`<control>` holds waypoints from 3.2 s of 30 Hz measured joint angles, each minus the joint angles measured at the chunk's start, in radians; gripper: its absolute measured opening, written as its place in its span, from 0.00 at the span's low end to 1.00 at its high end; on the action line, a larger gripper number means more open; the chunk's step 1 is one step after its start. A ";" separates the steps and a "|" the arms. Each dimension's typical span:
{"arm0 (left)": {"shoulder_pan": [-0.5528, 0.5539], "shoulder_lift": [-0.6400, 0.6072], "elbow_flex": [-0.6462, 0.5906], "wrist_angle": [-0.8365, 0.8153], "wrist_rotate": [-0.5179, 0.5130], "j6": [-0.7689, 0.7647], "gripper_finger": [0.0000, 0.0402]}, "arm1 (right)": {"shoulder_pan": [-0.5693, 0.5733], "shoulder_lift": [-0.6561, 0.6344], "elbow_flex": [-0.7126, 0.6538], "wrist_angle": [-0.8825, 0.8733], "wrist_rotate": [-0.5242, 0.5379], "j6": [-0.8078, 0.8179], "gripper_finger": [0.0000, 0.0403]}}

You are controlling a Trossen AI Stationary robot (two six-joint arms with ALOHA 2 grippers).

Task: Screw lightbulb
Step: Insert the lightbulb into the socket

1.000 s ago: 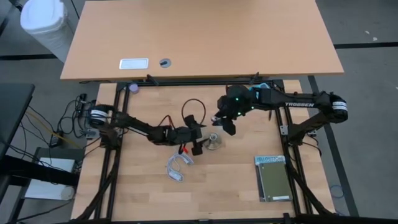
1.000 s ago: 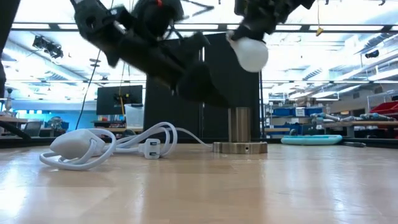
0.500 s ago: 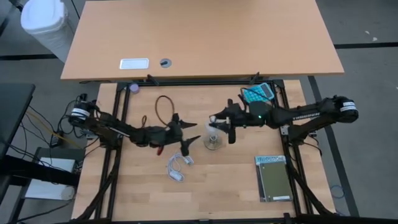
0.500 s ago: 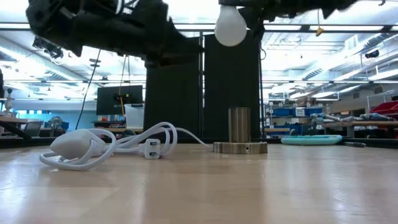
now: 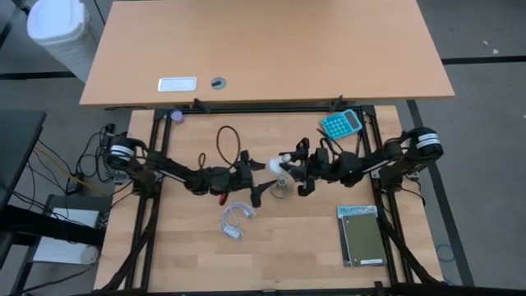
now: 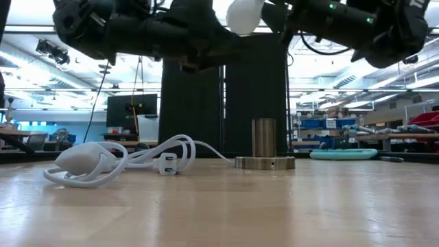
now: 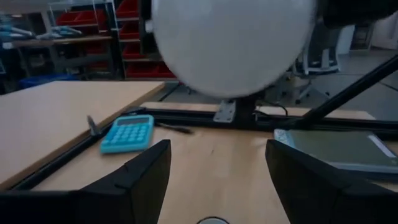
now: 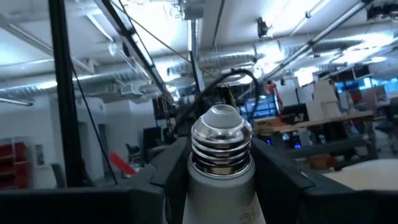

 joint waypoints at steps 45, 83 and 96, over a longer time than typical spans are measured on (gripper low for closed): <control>-0.038 -0.003 0.014 -0.094 -0.201 0.400 0.54 | -0.203 -0.222 0.027 -0.749 -0.367 0.887 0.37; -0.080 -0.002 0.014 -0.250 -0.219 0.746 0.54 | -0.418 0.174 0.344 -1.384 -1.306 1.618 0.37; -0.089 0.000 0.014 -0.253 -0.071 0.704 0.54 | -0.489 0.194 0.357 -1.429 -1.315 1.587 0.37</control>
